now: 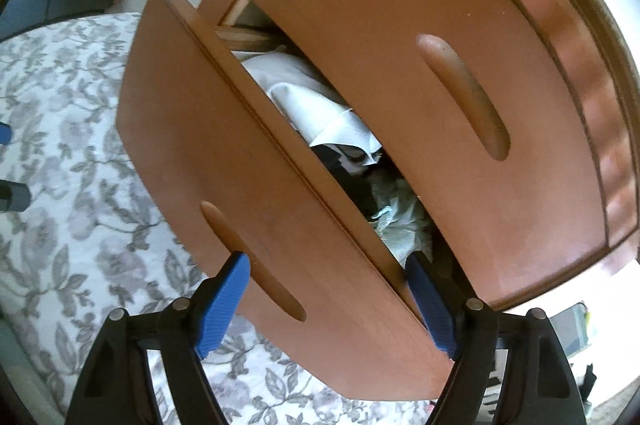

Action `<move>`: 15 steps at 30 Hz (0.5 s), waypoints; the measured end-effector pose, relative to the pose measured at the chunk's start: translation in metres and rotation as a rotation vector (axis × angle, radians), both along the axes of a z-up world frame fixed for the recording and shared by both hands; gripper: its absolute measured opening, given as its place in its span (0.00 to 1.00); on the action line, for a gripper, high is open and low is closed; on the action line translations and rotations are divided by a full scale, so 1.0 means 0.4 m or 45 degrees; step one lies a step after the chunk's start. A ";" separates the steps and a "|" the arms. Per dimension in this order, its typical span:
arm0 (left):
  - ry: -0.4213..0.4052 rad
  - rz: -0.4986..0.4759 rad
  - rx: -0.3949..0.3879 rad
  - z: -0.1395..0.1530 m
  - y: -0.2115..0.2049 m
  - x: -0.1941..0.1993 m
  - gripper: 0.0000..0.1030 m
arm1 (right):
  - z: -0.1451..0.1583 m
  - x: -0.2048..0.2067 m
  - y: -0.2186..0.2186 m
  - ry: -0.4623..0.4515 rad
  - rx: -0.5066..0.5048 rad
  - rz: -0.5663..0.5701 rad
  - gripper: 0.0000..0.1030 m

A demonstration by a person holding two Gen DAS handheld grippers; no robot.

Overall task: Take underwear out of drawer
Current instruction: 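Pull the lower drawer outward with the right gripper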

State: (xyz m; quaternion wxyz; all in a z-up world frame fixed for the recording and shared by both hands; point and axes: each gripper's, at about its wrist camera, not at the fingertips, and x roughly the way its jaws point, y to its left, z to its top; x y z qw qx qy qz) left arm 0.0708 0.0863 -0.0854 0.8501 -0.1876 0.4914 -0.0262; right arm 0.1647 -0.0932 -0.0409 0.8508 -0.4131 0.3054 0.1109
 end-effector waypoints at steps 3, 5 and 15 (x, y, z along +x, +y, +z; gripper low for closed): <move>0.000 0.004 0.012 0.006 0.002 -0.005 1.00 | 0.029 -0.014 -0.013 0.073 0.015 0.041 0.81; -0.002 0.005 0.015 0.010 0.003 -0.009 1.00 | 0.034 -0.004 -0.020 0.111 0.030 0.056 0.80; -0.019 0.003 0.048 0.042 0.001 -0.025 1.00 | 0.005 0.048 -0.041 0.300 0.131 0.083 0.87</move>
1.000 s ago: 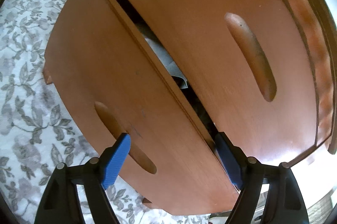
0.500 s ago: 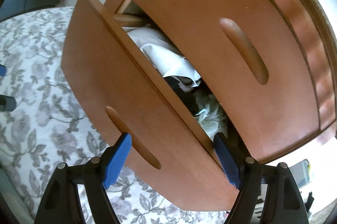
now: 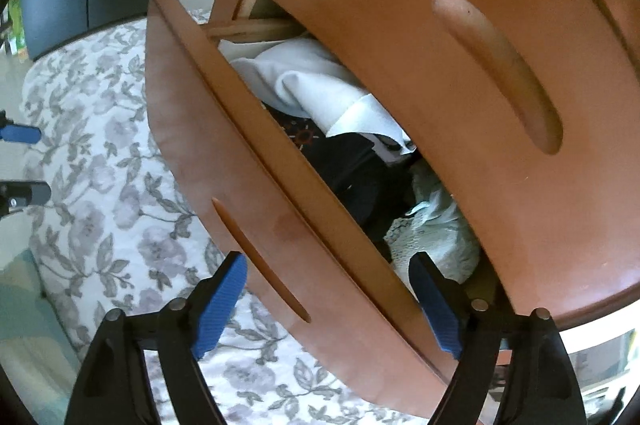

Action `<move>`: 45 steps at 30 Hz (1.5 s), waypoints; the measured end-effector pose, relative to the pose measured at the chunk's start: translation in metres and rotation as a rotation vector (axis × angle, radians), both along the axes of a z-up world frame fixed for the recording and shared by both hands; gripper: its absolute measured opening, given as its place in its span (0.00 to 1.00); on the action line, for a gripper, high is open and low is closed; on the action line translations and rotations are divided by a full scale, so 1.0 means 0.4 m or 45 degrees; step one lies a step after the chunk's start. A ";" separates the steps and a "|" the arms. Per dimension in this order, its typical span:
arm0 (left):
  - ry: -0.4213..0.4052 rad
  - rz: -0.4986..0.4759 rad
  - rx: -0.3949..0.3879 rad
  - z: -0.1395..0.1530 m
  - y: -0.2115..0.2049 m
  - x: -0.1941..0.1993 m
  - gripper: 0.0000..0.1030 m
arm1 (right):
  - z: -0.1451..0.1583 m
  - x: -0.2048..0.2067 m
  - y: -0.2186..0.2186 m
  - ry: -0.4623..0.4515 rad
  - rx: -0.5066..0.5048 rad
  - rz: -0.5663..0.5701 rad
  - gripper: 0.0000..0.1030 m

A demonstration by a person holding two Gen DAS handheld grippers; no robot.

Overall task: Take underwear out of drawer
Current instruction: 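Pull the lower drawer outward with the right gripper, then release the drawer and withdraw the right gripper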

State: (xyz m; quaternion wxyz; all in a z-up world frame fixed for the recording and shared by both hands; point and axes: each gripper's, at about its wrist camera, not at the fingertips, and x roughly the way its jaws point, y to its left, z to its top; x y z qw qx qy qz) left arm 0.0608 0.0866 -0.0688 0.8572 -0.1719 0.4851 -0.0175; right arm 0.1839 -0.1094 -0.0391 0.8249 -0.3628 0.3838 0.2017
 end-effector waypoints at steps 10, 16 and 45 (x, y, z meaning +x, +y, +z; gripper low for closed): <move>-0.040 -0.003 0.027 0.059 -0.006 -0.045 1.00 | 0.048 -0.055 -0.009 0.065 0.106 -0.041 0.88; -0.016 -0.002 0.080 0.083 -0.006 -0.078 1.00 | 0.060 -0.130 -0.012 0.080 0.141 -0.042 0.88; -0.045 -0.048 0.160 0.172 -0.052 -0.206 1.00 | 0.081 -0.275 -0.019 0.027 0.250 -0.087 0.89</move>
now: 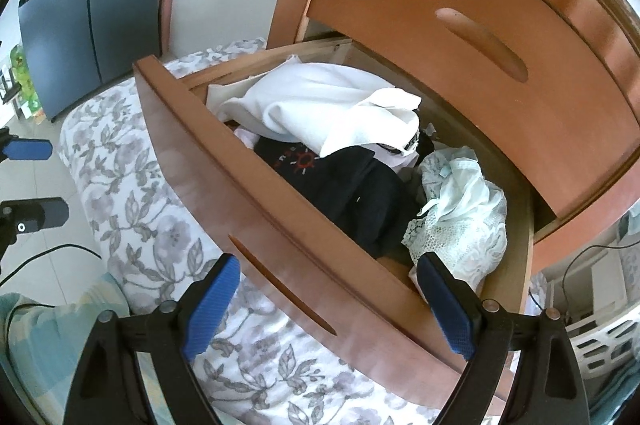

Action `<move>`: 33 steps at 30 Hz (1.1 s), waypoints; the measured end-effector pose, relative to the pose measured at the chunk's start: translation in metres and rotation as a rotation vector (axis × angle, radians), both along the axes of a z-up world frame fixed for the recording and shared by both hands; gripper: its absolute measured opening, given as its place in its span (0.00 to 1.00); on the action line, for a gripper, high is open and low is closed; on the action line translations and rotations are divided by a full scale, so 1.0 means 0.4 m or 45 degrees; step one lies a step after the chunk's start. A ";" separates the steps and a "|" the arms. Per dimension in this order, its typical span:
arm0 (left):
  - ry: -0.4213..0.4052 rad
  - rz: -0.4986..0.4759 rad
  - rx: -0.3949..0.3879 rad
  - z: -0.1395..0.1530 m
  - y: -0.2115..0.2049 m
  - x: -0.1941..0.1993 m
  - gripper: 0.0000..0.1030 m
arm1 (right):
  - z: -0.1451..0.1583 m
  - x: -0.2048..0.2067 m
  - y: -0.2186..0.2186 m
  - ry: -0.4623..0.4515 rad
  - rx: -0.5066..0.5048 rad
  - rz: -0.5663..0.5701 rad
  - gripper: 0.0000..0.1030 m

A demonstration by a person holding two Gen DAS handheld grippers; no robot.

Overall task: Take underwear out of drawer
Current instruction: 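Release the drawer and withdraw the right gripper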

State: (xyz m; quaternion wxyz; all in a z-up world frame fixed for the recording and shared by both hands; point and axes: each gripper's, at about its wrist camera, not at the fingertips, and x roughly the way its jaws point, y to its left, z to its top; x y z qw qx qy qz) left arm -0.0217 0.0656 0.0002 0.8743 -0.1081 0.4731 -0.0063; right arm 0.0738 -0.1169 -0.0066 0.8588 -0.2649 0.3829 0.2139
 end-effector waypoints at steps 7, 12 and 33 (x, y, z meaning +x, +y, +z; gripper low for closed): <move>-0.010 -0.013 0.024 0.014 -0.013 -0.016 1.00 | 0.016 -0.011 -0.023 -0.028 0.053 -0.036 0.88; -0.008 -0.013 0.044 0.020 -0.021 -0.021 1.00 | 0.067 -0.049 -0.064 -0.152 0.093 -0.101 0.88; -0.097 -0.090 0.113 0.053 -0.126 -0.061 1.00 | 0.050 -0.215 -0.287 -0.346 0.526 -0.647 0.89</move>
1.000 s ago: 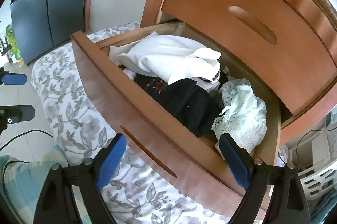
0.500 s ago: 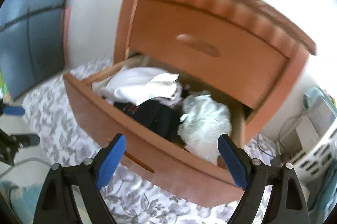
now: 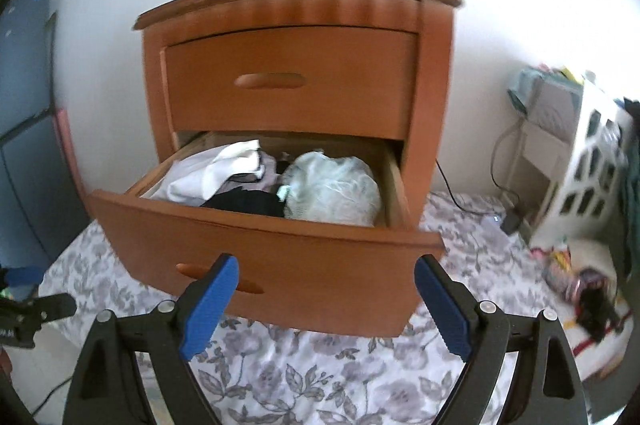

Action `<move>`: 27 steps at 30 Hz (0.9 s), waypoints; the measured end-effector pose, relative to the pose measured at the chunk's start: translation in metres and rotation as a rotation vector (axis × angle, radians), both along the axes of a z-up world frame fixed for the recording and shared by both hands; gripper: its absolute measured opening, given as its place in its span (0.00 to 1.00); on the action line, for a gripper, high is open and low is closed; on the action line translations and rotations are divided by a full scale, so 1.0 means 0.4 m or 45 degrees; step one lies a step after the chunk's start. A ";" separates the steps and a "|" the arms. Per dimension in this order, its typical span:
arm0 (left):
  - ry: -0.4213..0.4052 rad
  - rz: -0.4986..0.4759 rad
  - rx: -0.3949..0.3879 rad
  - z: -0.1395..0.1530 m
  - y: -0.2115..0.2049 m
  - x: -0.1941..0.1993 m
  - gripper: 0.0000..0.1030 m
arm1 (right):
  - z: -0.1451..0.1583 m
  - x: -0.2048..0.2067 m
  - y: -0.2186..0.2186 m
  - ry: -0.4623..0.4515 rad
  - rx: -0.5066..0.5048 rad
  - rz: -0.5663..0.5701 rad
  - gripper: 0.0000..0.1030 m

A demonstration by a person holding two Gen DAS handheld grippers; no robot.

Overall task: Take underwear out of drawer
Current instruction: 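Release the drawer and withdraw the right gripper, then reach the left gripper into the open drawer and grasp the white cloth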

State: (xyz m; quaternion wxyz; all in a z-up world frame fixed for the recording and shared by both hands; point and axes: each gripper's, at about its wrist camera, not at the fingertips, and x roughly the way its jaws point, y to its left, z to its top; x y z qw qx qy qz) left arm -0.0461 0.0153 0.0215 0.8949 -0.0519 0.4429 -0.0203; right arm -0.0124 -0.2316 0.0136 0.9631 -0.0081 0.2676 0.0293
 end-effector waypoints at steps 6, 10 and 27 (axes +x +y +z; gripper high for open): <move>-0.016 0.002 0.007 -0.007 -0.017 -0.003 1.00 | -0.046 -0.003 -0.017 -0.005 0.053 -0.063 0.89; -0.010 -0.003 0.015 -0.019 -0.029 0.001 1.00 | -0.055 0.011 -0.016 0.034 0.066 -0.050 0.89; -0.087 -0.020 0.088 0.037 -0.034 0.033 1.00 | -0.037 0.021 -0.010 -0.026 0.015 -0.097 0.89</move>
